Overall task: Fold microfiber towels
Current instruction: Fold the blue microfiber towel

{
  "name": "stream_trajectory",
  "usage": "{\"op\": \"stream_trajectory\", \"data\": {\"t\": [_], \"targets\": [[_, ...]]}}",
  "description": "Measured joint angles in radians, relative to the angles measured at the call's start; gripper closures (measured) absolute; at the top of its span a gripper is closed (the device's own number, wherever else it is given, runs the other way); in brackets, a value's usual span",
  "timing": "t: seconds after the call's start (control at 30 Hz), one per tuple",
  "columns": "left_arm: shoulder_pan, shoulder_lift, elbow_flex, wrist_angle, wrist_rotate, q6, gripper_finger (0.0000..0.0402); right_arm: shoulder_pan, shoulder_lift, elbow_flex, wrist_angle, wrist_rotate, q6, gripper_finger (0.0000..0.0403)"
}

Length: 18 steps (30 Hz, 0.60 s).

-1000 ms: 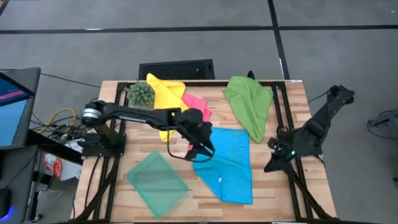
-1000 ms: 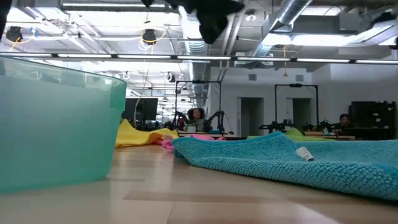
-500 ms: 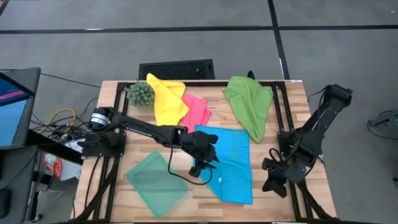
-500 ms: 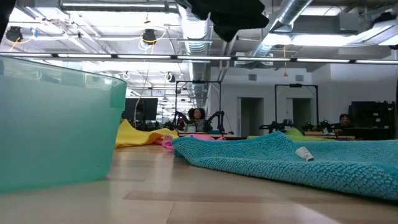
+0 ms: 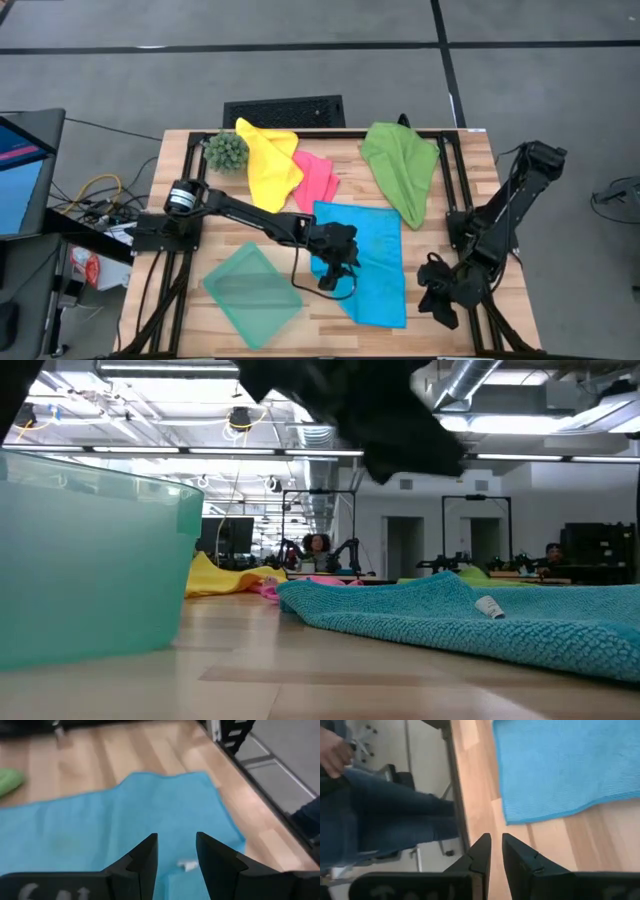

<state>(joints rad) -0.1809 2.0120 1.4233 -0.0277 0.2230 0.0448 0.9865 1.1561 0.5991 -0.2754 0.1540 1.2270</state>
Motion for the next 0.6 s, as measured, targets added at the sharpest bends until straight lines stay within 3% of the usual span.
{"op": "stream_trajectory", "data": {"t": [0.23, 0.4, 0.6], "targets": [[-0.026, 0.022, -0.003, -0.005, 0.036, -0.005, 0.0257, 0.028, 0.076, 0.0, 0.039, 0.007, 0.012, 0.0331], [-0.042, 0.02, -0.003, 0.001, -0.052, -0.006, 0.0219, 0.037, 0.121, 0.0, 0.075, -0.003, -0.116, 0.0331], [-0.022, 0.035, -0.002, -0.031, -0.082, -0.049, 0.019, 0.041, 0.143, 0.0, 0.075, 0.0, -0.189, 0.0331]]}}
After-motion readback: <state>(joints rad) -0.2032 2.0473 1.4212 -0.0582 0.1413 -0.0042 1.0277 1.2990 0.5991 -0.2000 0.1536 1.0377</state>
